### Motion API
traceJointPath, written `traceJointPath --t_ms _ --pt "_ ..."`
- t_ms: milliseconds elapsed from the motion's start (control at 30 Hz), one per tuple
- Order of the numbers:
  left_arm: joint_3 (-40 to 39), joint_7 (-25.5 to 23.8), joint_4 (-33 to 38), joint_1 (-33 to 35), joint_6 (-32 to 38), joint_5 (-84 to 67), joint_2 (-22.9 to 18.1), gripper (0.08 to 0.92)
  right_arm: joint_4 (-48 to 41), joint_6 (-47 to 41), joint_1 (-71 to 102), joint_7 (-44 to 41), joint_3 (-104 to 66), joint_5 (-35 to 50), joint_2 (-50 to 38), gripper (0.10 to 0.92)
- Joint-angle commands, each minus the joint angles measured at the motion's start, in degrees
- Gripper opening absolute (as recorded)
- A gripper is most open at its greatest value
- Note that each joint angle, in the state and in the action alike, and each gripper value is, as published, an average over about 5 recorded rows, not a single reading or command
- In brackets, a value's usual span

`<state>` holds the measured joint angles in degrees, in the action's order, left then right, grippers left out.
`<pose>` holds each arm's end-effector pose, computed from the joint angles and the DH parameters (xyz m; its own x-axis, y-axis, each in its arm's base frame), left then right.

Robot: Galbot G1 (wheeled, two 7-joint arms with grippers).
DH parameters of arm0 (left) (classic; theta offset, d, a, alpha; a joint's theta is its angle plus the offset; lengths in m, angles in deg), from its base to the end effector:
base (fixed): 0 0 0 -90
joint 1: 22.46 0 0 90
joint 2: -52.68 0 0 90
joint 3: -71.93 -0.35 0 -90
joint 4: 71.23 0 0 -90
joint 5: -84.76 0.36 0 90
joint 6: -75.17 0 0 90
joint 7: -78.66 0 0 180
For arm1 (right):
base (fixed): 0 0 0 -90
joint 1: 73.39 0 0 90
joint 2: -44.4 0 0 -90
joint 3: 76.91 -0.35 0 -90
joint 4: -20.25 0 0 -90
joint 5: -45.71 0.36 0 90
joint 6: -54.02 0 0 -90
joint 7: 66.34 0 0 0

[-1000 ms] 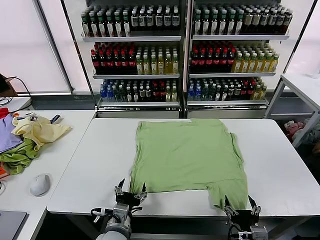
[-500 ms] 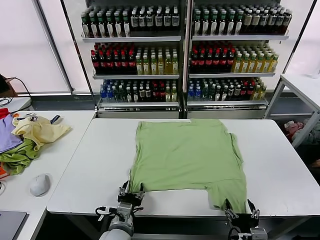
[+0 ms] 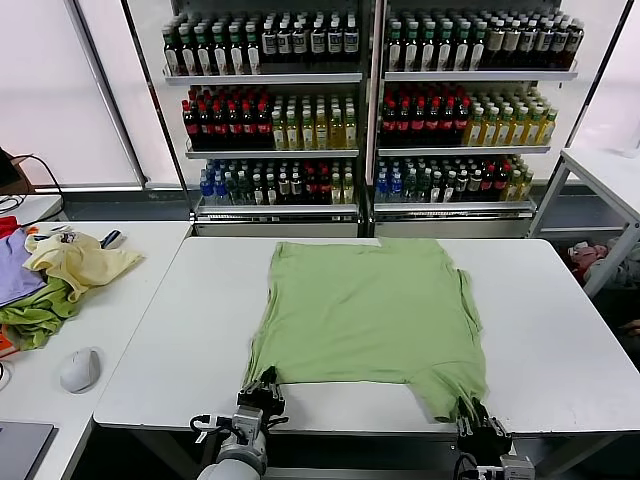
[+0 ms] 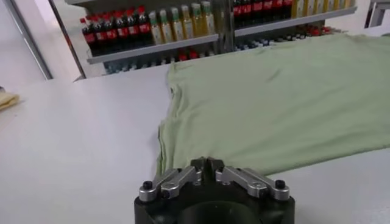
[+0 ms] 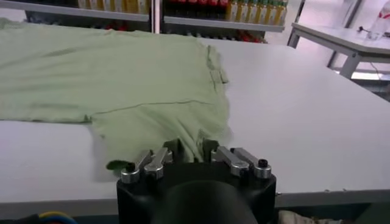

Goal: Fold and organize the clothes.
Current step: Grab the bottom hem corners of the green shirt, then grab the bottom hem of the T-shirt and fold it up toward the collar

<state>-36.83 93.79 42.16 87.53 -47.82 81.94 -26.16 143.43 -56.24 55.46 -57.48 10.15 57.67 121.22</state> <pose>0.2175 -0.0642 -0.3172 -0.8588 0.0504 0.5098 0.1472 0.9775 0.1514 0.1431 -0.0499 -0.3020 -0.8972 0.0806 0.4341 0.0551 0.9959 -0.0711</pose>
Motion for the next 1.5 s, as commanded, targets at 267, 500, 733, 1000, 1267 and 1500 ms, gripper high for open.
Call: traceJointPath --t_ms 267,500,733,1000,1267,1500 --pt "1.35 0.17 5.54 1.41 5.00 -4.24 0.09 0.085 1.91 3.23 -0.15 -0.88 -0.75 0.65 -0.36 0.126" --pt "2.58 0.49 9.75 2.47 7.30 -7.32 0.68 0.085 3.95 4.54 -0.02 -1.08 -1.66 2.09 -0.60 0.126" --pt "3.07 -0.01 11.07 1.54 8.24 -9.39 1.10 0.085 4.77 5.16 -1.30 -1.37 -2.75 3.10 -1.49 0.126" --pt "1.33 -0.83 7.93 -3.89 7.91 -9.37 2.60 0.085 3.42 4.70 -5.92 -1.21 -2.73 4.21 -3.62 0.126" --pt "-0.24 -1.04 1.59 -11.74 7.58 -9.75 4.80 0.085 -0.26 2.70 -14.69 -0.60 -2.28 6.39 -6.72 0.126" --pt "-2.53 -1.02 -3.84 -16.81 7.23 -9.65 5.27 0.085 -4.65 1.54 -22.41 -0.43 -1.11 7.19 -9.42 0.126"
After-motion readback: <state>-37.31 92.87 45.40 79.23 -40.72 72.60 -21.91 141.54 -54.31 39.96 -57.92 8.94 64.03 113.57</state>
